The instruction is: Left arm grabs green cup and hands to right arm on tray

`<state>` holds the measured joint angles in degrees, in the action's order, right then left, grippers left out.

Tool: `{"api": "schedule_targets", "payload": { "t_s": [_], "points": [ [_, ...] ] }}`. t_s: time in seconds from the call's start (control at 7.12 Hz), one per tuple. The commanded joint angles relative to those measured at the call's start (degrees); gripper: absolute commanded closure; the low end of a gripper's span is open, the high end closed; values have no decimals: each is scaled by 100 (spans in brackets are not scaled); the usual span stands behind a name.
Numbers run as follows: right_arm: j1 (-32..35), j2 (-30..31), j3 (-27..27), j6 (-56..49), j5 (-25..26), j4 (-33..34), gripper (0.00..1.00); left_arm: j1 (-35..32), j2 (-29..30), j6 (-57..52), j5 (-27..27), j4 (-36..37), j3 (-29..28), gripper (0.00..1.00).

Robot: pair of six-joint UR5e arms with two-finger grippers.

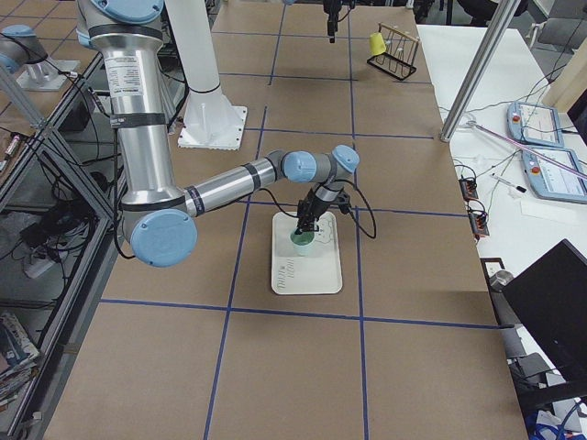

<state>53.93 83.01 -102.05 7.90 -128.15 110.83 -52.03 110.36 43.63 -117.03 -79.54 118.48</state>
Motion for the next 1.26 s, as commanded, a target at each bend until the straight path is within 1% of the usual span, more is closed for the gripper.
{"api": "schedule_targets", "payload": {
  "t_s": [0.0,0.14,0.28,0.42,0.56,0.84,0.98,1.12],
  "points": [
    [-5,-13,80,1,9,0,50,0,3,22,5,0,8,0],
    [99,-31,-7,71,18,0,0,0,3,22,5,0,8,0],
    [335,-13,-103,19,18,0,0,0,12,22,-4,0,8,0],
    [650,-5,-400,1,1,44,0,0,3,22,-4,0,43,0],
    [984,135,-803,10,-8,79,0,-17,-14,5,14,8,96,0],
    [1827,433,-1297,27,-105,71,0,-157,-574,-205,-4,0,446,0],
    [2345,661,-1300,19,-453,45,0,-393,-933,-911,-65,0,500,0],
    [2733,1046,-1291,-208,-674,-8,0,-883,-1372,-1675,-718,-35,492,0]
  ]
}}
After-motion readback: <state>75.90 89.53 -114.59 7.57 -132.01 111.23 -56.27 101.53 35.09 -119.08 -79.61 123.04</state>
